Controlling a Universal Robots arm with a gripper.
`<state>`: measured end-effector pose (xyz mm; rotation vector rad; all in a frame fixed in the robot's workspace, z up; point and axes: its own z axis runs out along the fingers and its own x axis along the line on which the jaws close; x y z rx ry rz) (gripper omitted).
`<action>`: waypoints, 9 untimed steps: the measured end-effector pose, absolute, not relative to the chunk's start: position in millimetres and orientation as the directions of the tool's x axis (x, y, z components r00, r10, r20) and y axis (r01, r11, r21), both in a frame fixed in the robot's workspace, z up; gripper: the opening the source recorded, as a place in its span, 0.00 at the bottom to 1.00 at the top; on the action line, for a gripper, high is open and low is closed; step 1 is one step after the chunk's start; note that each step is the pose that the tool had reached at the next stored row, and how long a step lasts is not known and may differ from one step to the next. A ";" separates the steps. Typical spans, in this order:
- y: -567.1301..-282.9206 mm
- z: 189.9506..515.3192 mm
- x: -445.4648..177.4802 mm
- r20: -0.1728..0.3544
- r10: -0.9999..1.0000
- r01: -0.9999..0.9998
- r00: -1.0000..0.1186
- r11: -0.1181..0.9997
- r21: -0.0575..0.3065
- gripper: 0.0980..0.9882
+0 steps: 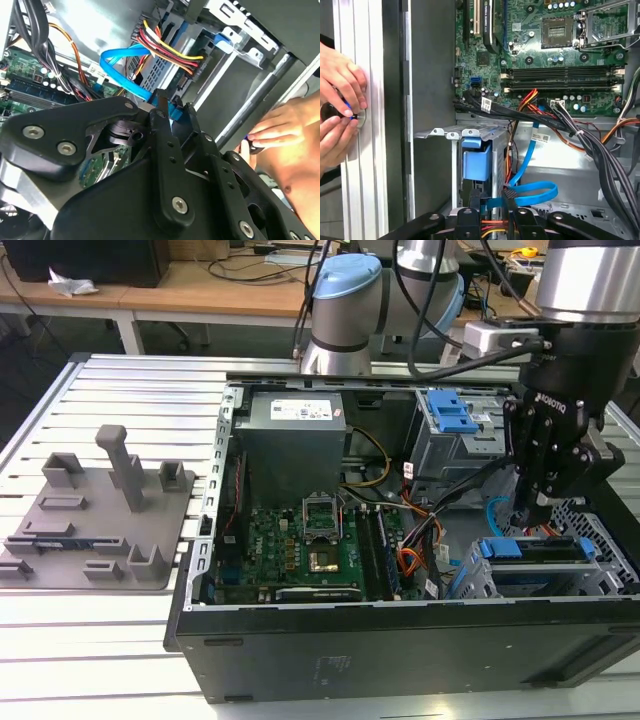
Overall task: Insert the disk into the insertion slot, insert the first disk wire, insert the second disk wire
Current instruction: 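Insert the second disk wire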
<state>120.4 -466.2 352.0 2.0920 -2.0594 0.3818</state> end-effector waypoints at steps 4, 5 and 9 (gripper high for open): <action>-466.2 353.6 119.8 0.306 -0.952 -0.998 0.008 -0.024 -0.051 0.24; -466.2 356.9 119.3 0.306 -0.952 -0.998 0.008 -0.024 -0.051 0.24; -465.3 359.9 119.7 0.310 -0.951 -0.998 0.016 -0.033 -0.050 0.33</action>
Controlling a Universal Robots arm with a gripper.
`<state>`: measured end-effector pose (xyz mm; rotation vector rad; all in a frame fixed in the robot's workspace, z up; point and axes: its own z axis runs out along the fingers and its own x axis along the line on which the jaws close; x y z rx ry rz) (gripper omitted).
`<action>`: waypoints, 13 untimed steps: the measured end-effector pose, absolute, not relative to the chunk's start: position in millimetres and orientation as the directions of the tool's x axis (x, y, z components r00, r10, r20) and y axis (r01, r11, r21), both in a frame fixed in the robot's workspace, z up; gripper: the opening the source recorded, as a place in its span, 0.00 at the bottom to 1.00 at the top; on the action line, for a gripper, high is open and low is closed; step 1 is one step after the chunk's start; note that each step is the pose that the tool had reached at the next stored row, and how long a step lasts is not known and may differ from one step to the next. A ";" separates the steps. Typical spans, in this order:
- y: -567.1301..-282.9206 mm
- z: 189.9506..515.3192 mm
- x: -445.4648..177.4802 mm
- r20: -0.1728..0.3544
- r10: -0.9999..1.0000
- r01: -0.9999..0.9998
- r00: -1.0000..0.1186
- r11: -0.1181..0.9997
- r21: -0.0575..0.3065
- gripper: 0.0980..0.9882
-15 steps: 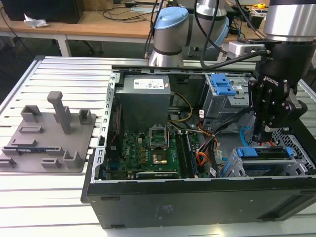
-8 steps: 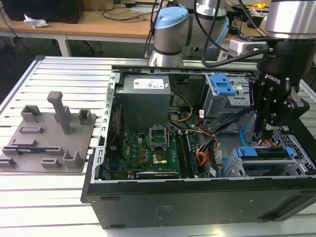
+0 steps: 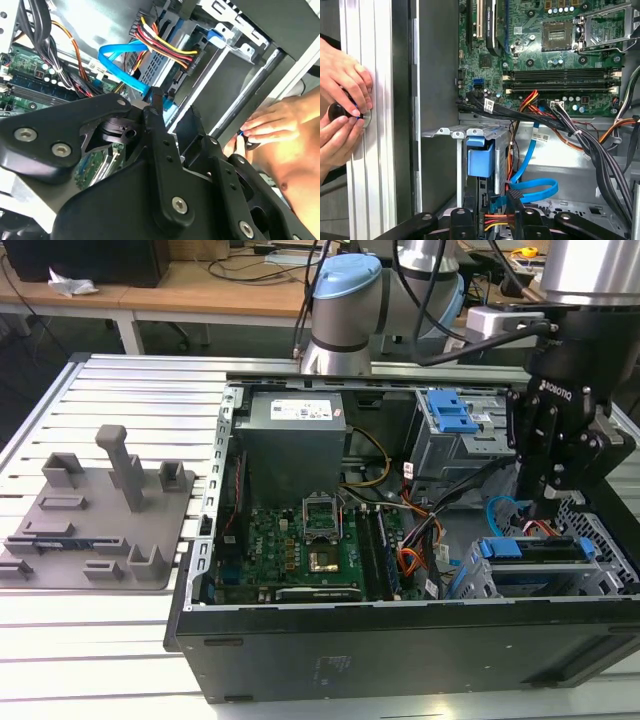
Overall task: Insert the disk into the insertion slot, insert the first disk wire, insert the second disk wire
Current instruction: 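Insert the second disk wire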
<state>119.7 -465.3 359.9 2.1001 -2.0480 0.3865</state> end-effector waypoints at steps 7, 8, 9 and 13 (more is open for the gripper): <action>-465.4 355.9 120.0 0.310 -0.949 -0.996 0.059 -0.075 -0.042 0.33; -465.5 354.4 120.0 0.309 -0.949 -0.996 0.060 -0.075 -0.039 0.33; -465.5 353.8 120.0 0.309 -0.949 -0.996 0.060 -0.075 -0.038 0.33; -465.5 351.8 120.1 0.309 -0.949 -0.997 0.062 -0.076 -0.032 0.31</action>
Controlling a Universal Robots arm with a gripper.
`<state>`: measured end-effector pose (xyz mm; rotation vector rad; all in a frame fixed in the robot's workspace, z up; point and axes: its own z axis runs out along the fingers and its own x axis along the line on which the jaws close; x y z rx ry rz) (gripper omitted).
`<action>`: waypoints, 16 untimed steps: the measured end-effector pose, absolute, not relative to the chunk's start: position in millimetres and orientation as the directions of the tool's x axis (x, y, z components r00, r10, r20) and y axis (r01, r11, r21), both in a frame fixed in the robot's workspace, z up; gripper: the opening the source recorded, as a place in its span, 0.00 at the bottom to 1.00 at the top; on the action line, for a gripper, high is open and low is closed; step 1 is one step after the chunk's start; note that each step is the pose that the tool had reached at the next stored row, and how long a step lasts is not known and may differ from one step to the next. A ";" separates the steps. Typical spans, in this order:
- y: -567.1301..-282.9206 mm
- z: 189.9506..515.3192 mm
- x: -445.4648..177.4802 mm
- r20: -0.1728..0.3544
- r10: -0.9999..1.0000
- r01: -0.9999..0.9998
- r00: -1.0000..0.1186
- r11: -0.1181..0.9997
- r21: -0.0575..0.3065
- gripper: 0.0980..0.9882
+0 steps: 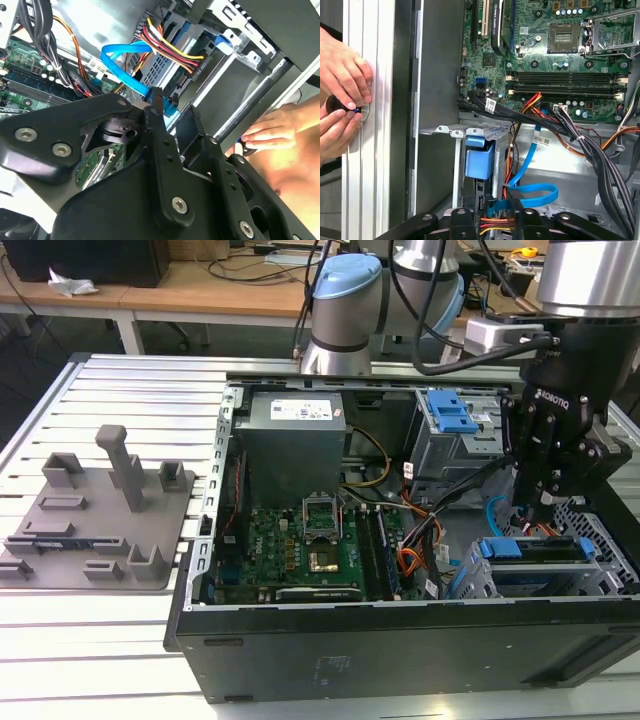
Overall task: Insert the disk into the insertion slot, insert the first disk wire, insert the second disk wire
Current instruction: 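Insert the second disk wire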
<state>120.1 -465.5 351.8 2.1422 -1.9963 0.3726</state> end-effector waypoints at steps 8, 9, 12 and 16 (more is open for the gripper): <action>-465.5 350.1 121.1 0.309 -0.949 -0.997 0.064 -0.075 -0.026 0.07; -465.5 350.1 121.1 0.309 -0.949 -0.997 0.064 -0.075 -0.026 0.07; -465.5 350.1 121.2 0.309 -0.949 -0.997 0.064 -0.075 -0.026 0.07; -465.5 350.0 125.5 0.308 -0.949 -0.997 0.064 -0.075 -0.024 0.07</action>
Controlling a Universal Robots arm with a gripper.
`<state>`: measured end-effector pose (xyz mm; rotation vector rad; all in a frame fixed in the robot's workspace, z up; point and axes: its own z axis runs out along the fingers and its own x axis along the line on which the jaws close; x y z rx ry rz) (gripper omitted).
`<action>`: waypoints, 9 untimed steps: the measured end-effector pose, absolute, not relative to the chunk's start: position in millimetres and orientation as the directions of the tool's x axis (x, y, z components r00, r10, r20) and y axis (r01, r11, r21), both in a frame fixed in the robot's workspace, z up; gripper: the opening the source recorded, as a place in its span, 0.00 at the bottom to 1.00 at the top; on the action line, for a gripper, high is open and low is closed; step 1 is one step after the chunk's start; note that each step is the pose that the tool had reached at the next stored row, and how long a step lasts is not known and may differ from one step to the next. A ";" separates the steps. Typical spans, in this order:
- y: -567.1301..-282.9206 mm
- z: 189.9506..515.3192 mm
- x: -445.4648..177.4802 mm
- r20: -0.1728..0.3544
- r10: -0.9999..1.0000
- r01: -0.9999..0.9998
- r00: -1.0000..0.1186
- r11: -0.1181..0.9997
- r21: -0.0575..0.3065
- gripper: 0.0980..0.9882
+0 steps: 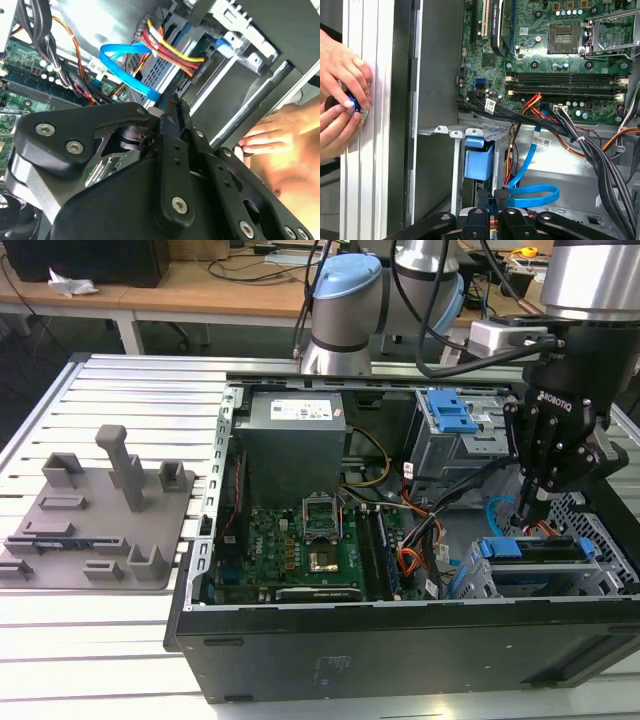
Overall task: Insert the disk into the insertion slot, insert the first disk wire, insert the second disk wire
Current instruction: 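Insert the second disk wire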
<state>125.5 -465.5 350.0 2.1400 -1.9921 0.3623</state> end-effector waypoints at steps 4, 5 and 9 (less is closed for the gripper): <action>-465.5 350.1 132.5 0.300 -0.953 -0.999 0.042 -0.051 -0.020 0.07; -465.5 350.1 132.5 0.297 -0.954 -0.999 0.033 -0.041 -0.020 0.07; -465.6 350.2 132.4 0.210 -0.978 -1.000 0.017 -0.022 -0.021 0.07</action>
